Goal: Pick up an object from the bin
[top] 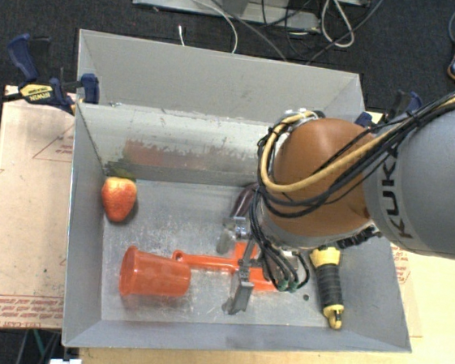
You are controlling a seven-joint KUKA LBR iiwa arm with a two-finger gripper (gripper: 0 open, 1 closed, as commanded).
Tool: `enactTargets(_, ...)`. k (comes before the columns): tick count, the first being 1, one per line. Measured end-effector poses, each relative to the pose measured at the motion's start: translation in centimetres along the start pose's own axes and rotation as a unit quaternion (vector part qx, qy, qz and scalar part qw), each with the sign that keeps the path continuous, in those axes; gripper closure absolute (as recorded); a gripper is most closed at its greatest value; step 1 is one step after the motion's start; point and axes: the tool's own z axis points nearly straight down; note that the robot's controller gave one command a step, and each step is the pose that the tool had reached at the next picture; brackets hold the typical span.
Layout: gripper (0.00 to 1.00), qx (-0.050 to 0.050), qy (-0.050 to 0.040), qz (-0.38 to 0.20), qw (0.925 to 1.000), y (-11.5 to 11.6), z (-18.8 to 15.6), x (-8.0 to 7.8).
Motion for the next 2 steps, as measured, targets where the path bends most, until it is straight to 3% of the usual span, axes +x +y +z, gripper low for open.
enactTargets(1, 0.00, 0.000, -0.0040, 0.002, 1.0000, -0.1, -0.3, -0.2)
enactTargets(2, 0.00, -0.002, -0.0057, 0.086, 0.9963, -3.5, 12.4, -6.8)
